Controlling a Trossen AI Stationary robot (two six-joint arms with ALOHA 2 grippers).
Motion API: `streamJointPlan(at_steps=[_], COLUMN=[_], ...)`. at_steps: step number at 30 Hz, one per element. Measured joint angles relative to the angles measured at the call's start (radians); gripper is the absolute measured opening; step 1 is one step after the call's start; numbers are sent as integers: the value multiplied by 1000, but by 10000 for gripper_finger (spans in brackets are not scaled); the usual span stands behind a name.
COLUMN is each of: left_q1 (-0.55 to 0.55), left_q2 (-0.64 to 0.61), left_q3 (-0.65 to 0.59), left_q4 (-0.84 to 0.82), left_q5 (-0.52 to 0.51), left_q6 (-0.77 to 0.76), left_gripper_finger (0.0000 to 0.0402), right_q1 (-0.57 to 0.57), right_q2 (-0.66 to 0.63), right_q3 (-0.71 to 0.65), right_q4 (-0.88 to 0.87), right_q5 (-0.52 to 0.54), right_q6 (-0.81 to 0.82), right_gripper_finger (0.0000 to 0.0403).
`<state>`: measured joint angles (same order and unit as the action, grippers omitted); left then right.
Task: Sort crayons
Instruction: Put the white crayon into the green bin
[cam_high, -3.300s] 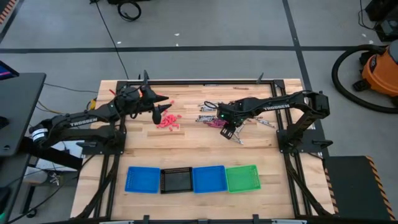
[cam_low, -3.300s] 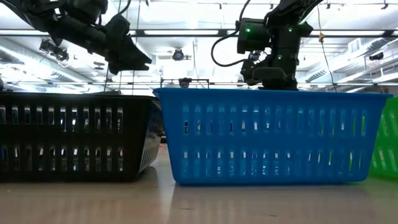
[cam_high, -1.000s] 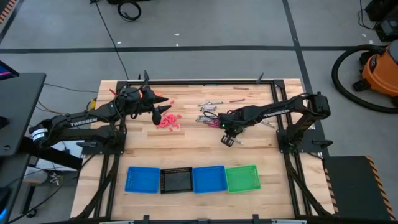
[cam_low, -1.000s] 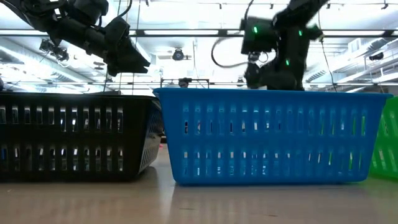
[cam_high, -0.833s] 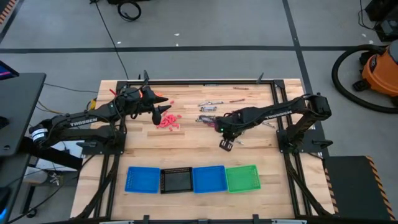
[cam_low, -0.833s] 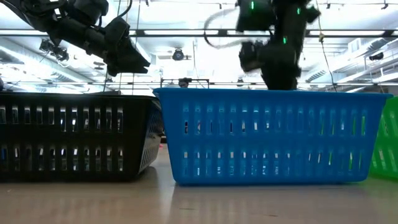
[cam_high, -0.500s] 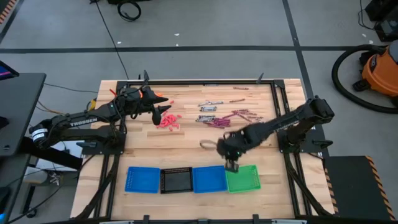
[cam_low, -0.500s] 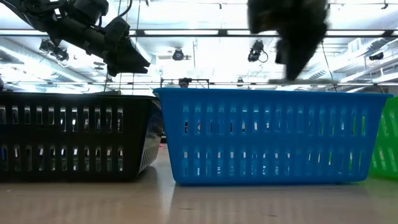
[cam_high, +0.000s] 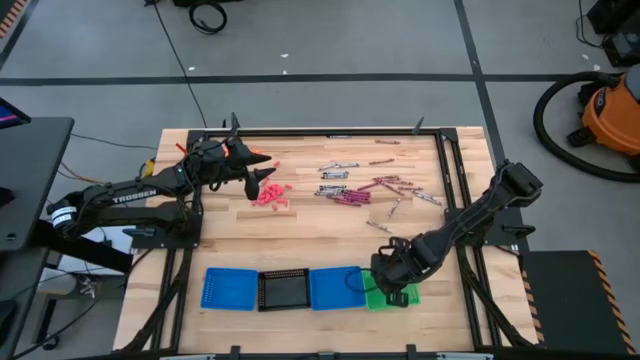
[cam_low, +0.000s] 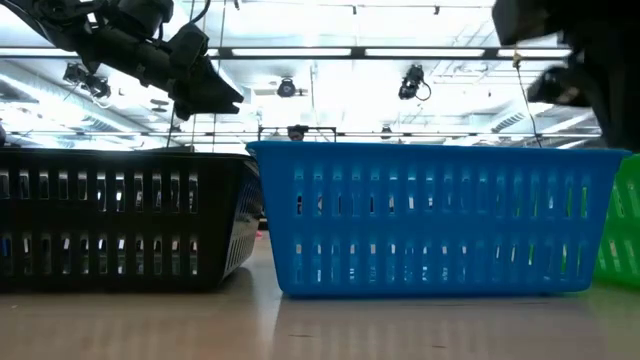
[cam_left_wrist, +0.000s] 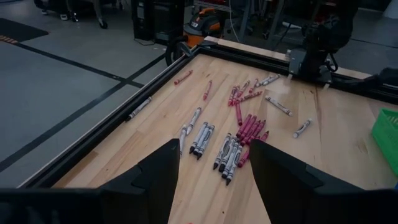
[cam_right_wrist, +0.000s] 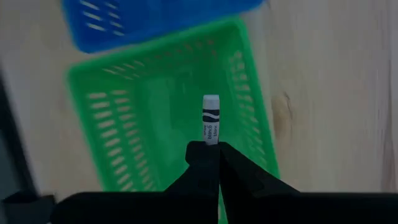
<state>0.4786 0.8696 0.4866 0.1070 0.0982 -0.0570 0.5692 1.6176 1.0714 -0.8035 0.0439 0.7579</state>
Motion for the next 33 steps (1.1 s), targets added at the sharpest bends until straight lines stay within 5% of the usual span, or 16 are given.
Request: streamJointPlan(at_steps=[14,23,33], left_q1=[0,0,0], left_q2=[0,0,0], left_q3=[0,0,0], left_q4=[-1,0,17], left_q5=[-21,-21,-18], left_q6=[-1,0,0], left_gripper_finger=[206,206,206], right_q1=[-22,-74,-250], right_q2=[1,1,0], right_q3=[-23,124,128], right_q4=[60,-130,-83], right_q5=[-49,53,142], right_q6=[11,-56,-250], right_gripper_finger=[124,126,126])
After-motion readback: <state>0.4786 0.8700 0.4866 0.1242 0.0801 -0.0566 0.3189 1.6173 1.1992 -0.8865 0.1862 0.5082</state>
